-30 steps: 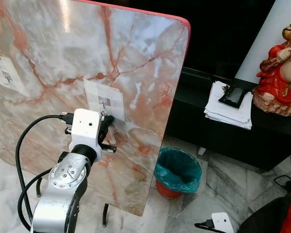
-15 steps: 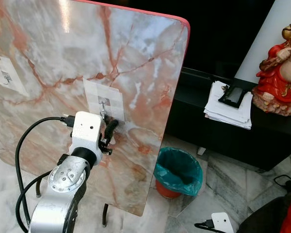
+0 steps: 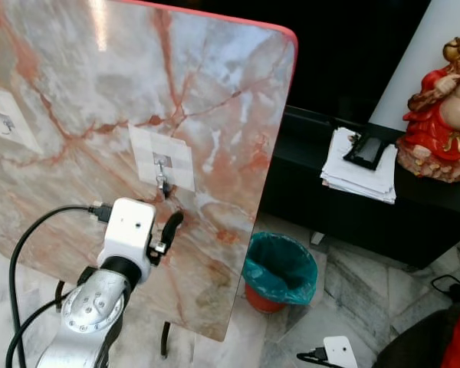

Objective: Hang keys on a hook

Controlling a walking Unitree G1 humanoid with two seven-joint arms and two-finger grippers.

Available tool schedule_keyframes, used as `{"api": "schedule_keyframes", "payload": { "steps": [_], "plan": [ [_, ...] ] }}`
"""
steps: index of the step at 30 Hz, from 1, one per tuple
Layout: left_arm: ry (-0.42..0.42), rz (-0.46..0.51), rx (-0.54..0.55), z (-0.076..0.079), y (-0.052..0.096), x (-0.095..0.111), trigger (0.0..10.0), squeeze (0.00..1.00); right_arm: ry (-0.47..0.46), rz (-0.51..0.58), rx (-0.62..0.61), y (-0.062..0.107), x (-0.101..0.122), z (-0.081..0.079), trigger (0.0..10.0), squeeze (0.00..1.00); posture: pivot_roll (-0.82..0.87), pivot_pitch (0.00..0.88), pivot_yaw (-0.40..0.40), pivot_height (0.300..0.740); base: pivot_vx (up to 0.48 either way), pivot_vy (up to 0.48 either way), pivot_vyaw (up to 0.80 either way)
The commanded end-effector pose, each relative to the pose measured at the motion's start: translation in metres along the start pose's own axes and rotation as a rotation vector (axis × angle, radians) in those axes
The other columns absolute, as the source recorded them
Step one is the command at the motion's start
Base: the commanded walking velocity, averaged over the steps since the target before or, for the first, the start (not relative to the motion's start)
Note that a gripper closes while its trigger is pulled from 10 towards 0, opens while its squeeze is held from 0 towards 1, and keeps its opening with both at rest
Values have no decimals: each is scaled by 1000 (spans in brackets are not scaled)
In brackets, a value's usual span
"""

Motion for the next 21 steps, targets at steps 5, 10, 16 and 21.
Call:
{"api": "schedule_keyframes", "payload": {
  "steps": [5,10,16,21],
  "plan": [
    [-1,-138,-10,0,5,-45,10000,0,6,0,-25,0,2,12,10000,0,59,24,-116,740,0,0,0],
    [47,-226,-9,5,8,-82,10000,0,5,-1,-38,1,2,21,10000,0,56,14,-115,740,0,0,0],
    [163,-445,97,9,15,-164,10000,0,3,-3,-48,2,2,28,10000,0,40,0,-120,740,0,0,0],
    [198,-668,63,26,31,-224,10000,0,-4,1,-47,1,3,20,10000,0,34,0,-114,740,0,0,0]
  ]
}}
Point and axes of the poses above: a point about 5 cm out from each wrist's last joint towards the gripper, its own y axis pointing back from the gripper into the wrist, its own x axis along the axis of the wrist's last joint, z = x × y, the point moved 1 cm from there along -y, pointing out of the wrist towards the gripper, and after that the axes turned 11 degrees about -y, right-handed, at the moved point
